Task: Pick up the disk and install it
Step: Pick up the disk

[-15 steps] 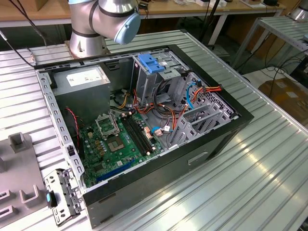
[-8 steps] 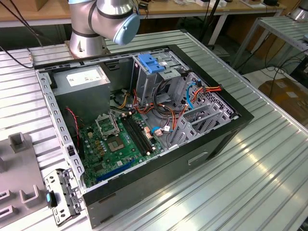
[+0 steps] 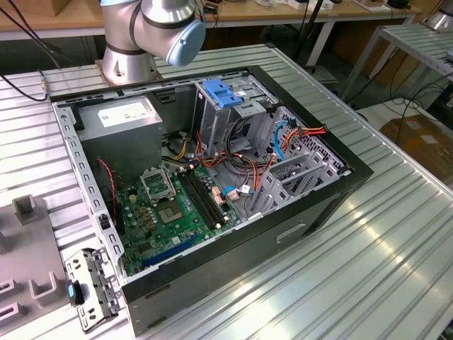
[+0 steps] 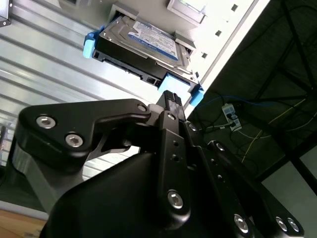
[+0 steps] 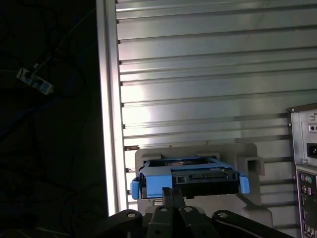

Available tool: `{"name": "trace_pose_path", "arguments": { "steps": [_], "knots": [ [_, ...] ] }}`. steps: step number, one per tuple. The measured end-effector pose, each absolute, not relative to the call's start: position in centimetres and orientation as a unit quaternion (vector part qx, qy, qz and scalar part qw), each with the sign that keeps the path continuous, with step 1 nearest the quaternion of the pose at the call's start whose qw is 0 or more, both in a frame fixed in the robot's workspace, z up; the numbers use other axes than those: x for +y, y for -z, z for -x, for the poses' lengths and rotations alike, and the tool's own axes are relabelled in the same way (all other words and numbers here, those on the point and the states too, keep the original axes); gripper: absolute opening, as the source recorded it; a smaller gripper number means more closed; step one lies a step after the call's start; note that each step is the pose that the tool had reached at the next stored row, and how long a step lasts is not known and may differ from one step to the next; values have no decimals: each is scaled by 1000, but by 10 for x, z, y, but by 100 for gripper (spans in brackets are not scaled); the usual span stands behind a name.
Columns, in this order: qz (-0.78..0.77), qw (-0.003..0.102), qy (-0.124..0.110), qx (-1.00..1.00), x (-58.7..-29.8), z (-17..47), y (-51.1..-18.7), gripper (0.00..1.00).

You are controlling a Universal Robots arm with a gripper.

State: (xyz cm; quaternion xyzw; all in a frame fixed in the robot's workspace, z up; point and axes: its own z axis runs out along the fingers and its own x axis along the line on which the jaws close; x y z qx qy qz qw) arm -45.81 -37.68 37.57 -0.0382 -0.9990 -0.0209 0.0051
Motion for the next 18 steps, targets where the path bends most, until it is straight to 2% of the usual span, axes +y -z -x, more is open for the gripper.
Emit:
{"name": "trace_pose_path", "arguments": {
  "steps": [18],
  "knots": [
    [24,5,21,-999,-377,458,-376,11]
  ]
}}
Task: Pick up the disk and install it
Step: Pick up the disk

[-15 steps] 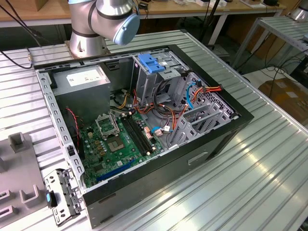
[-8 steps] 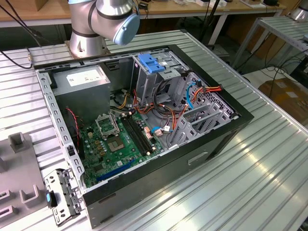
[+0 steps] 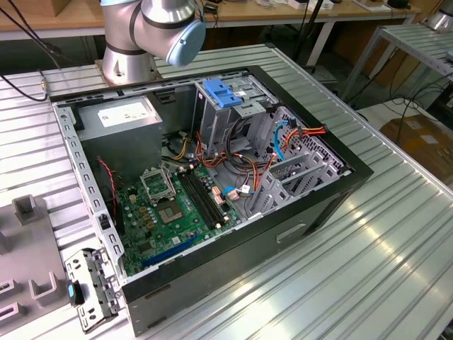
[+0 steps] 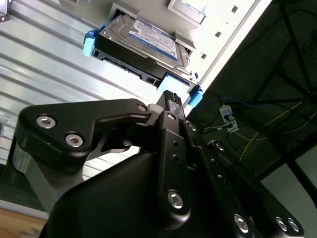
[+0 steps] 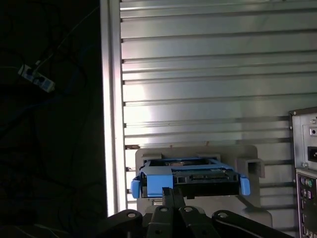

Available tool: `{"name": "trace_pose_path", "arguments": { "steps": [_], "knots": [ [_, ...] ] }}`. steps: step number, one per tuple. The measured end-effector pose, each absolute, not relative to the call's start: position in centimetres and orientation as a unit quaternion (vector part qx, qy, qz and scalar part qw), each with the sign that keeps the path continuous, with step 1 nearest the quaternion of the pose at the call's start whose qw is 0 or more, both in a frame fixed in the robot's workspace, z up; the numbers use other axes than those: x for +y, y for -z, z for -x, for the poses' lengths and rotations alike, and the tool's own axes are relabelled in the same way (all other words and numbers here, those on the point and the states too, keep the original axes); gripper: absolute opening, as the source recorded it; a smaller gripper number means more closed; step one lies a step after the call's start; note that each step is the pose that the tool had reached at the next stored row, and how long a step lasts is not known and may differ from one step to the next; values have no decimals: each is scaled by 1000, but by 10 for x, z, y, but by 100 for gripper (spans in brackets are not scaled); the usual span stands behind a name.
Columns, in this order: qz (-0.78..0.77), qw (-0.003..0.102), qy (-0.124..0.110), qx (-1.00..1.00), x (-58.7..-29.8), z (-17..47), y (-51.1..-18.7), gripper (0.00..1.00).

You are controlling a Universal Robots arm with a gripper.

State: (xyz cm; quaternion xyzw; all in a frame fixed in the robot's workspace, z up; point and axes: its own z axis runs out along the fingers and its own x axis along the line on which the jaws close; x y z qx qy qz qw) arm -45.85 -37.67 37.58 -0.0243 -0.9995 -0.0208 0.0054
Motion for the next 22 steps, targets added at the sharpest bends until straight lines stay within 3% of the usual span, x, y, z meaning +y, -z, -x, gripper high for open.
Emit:
{"name": "trace_pose_path", "arguments": {
  "steps": [22],
  "knots": [
    [-29,7,20,-999,-377,458,-376,11]
  ]
}}
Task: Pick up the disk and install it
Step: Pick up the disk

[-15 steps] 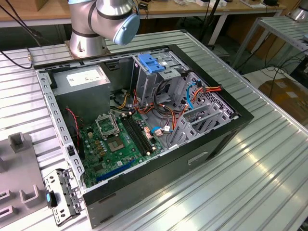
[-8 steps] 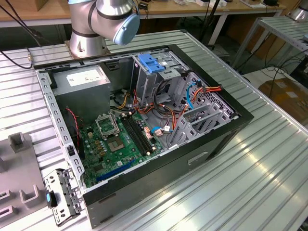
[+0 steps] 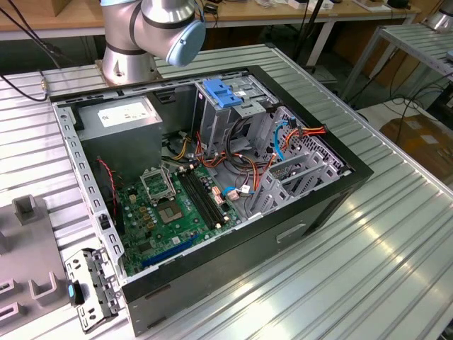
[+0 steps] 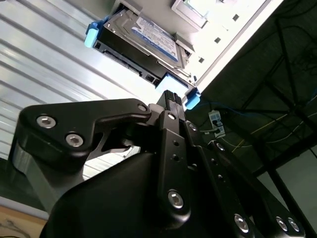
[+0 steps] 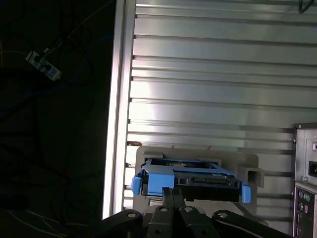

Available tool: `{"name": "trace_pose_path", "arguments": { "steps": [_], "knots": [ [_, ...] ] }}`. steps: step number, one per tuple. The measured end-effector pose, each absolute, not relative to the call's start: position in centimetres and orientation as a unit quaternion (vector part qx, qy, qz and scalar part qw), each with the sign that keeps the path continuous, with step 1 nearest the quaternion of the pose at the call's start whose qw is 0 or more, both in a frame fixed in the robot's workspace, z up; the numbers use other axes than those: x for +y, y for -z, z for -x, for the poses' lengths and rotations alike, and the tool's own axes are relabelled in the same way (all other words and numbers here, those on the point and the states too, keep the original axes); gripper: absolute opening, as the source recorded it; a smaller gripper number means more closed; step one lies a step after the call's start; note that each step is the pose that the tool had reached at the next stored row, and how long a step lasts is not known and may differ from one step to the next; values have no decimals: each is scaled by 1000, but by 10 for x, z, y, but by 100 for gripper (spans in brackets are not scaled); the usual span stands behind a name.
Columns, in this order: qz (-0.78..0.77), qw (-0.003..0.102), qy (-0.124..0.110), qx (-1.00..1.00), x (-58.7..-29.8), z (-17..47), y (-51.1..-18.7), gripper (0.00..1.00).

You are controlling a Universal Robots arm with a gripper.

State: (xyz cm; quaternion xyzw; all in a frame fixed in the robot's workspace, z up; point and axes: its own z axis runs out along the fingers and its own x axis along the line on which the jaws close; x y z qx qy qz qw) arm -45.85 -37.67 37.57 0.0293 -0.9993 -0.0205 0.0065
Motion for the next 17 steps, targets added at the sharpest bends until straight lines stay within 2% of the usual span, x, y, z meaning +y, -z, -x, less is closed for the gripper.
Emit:
{"name": "trace_pose_path", "arguments": {
  "steps": [17],
  "knots": [
    [-100,8,20,-995,-377,458,-376,11]
  ]
}}
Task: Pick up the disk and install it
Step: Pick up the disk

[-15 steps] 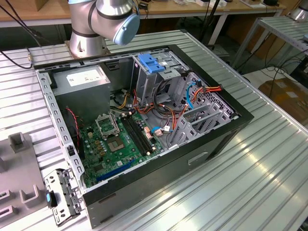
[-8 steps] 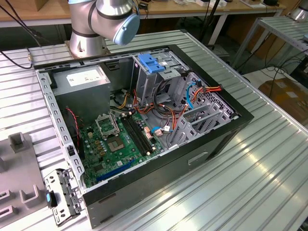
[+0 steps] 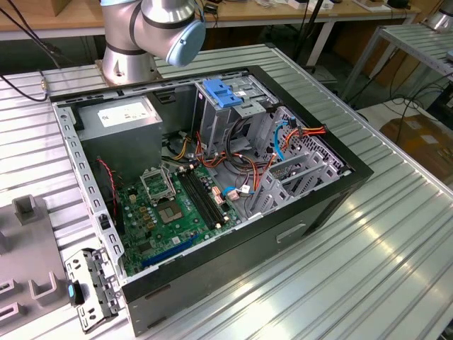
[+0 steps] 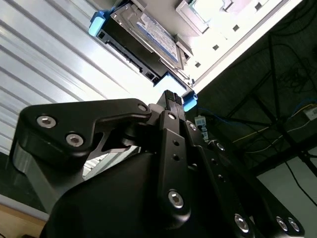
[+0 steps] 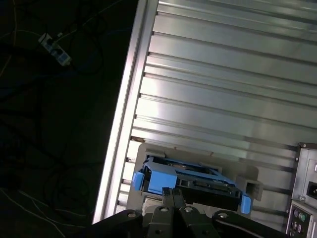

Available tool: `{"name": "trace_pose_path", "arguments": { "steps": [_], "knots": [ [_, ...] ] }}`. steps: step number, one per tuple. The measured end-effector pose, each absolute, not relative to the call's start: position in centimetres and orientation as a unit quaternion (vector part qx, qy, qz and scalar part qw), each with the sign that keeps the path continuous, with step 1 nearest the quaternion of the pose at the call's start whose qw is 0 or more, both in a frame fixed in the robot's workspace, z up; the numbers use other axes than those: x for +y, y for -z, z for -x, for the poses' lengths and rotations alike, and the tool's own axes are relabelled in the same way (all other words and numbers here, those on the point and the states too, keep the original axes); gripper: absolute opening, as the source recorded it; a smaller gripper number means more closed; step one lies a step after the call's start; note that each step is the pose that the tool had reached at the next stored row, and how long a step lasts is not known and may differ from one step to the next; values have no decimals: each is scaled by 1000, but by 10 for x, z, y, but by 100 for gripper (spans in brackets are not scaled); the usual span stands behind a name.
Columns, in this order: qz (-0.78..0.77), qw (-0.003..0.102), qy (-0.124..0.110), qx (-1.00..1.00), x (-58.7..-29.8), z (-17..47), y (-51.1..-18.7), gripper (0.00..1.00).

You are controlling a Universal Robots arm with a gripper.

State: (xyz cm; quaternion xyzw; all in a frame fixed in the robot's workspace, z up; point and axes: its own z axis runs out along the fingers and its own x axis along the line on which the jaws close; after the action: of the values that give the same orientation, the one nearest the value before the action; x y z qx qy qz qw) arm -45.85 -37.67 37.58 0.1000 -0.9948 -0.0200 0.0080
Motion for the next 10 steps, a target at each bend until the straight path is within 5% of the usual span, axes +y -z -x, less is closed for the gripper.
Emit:
{"name": "trace_pose_path", "arguments": {
  "steps": [10],
  "knots": [
    [-137,9,20,-990,-377,458,-376,11]
  ]
}}
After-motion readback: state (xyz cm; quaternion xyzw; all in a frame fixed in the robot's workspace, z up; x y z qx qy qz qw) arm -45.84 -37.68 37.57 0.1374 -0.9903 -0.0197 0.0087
